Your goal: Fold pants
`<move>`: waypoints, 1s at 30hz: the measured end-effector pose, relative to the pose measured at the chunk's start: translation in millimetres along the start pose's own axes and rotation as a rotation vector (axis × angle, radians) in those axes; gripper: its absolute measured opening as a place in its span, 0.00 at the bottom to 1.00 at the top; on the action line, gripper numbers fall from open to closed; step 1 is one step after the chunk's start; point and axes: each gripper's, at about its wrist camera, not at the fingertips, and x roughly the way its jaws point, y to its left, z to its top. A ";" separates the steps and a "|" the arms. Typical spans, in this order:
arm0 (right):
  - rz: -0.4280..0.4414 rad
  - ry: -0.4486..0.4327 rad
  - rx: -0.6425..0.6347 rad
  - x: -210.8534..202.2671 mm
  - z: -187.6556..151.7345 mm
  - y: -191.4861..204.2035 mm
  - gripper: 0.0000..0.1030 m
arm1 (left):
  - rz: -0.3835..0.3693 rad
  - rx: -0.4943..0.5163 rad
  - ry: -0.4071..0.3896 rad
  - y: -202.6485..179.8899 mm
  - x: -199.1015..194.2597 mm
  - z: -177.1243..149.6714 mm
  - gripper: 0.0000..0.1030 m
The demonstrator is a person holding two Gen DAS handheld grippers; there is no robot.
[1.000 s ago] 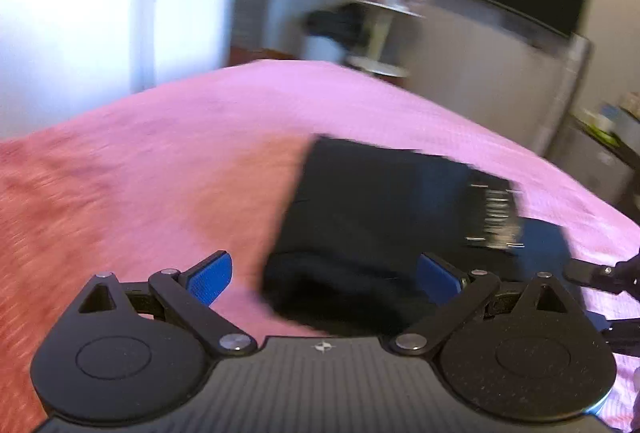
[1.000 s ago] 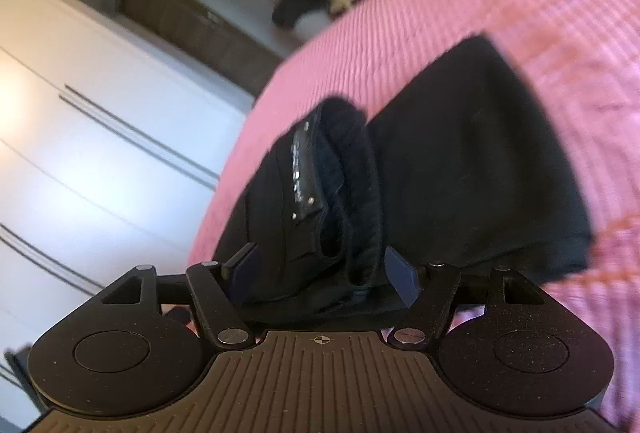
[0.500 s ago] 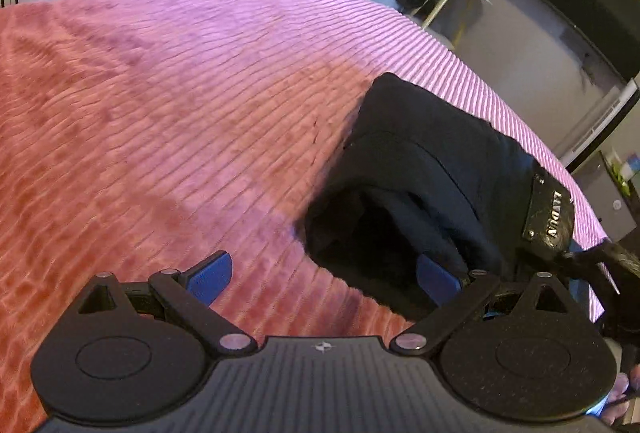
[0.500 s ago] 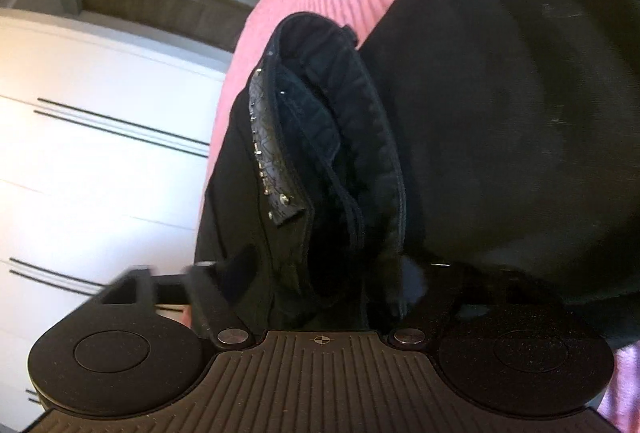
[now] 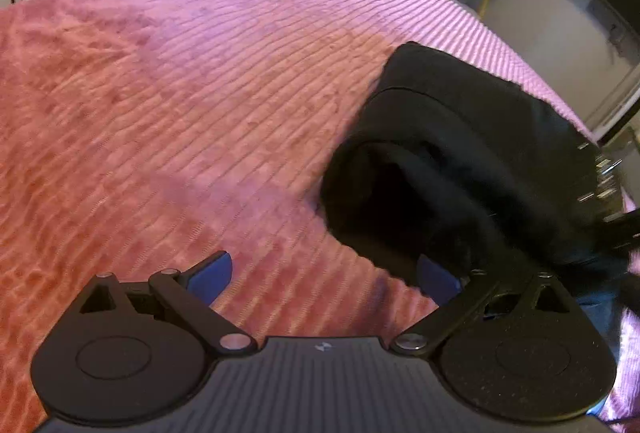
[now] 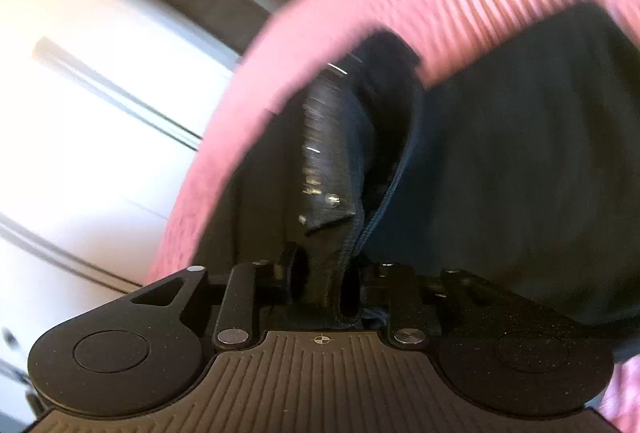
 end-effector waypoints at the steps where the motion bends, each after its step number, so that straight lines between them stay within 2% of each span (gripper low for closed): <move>1: 0.013 -0.032 -0.041 -12.2 2.8 10.4 0.27 | 0.018 -0.001 -0.001 -0.9 0.7 0.4 0.96; 5: 0.020 -0.161 -0.140 -60.5 13.6 34.0 0.23 | 0.037 -0.018 -0.038 -2.3 1.8 1.9 0.96; 9: -0.040 -0.254 -0.233 -101.3 21.8 29.2 0.21 | 0.037 -0.042 -0.058 0.4 0.5 2.2 0.96; 12: -0.119 -0.242 -0.183 -107.1 22.0 -0.6 0.21 | 0.005 -0.038 -0.054 0.5 -0.7 2.2 0.96; 15: -0.191 -0.203 -0.113 -94.1 9.5 -34.2 0.21 | -0.038 -0.030 -0.061 0.1 -6.1 -0.2 0.96; 18: -0.253 -0.145 -0.001 -79.9 -10.3 -66.4 0.30 | -0.056 -0.044 -0.056 0.6 -7.7 -0.9 0.96; 20: -0.230 -0.140 0.090 -77.8 -16.4 -82.0 0.51 | -0.048 -0.053 -0.052 0.9 -6.6 -1.0 0.96; 22: -0.185 -0.126 0.167 -83.6 -17.5 -94.9 0.59 | -0.044 -0.053 -0.045 0.0 -4.3 -1.1 0.96; 27: -0.082 -0.110 0.225 -89.0 -24.3 -116.7 0.58 | -0.028 -0.011 -0.034 -7.7 0.5 -1.5 0.96; 30: -0.069 -0.091 0.217 -82.1 -15.5 -114.8 0.54 | -0.022 0.002 -0.031 -9.7 1.2 -2.0 0.96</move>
